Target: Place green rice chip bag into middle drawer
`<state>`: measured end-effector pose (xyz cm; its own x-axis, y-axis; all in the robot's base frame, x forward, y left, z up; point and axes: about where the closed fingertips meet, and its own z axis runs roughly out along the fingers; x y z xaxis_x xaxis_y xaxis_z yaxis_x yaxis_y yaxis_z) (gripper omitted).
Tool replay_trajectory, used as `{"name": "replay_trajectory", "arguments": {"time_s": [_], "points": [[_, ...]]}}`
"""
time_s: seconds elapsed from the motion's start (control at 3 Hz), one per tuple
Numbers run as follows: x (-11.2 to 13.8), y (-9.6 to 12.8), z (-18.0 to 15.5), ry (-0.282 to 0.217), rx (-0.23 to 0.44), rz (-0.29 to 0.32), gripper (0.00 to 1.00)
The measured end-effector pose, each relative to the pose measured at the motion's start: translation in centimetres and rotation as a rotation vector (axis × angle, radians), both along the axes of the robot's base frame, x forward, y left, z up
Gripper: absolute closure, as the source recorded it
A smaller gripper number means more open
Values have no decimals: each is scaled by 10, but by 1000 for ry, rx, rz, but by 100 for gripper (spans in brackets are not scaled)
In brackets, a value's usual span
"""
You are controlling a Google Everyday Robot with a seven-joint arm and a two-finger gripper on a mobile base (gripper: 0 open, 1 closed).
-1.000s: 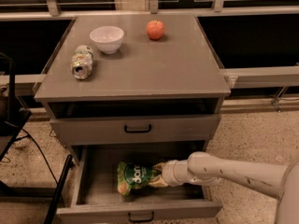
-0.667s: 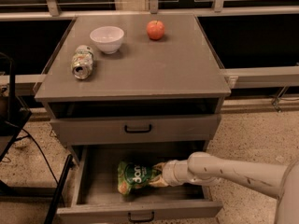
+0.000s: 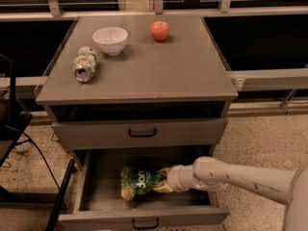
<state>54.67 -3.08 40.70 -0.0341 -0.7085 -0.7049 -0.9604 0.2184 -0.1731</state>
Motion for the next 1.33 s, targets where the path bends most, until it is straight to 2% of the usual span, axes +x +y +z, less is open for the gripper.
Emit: {"name": "replay_trajectory", "arguments": {"time_s": [0.67, 1.33], "points": [[0, 0, 0, 0, 0, 0, 4], [0, 0, 0, 0, 0, 0, 0]]}}
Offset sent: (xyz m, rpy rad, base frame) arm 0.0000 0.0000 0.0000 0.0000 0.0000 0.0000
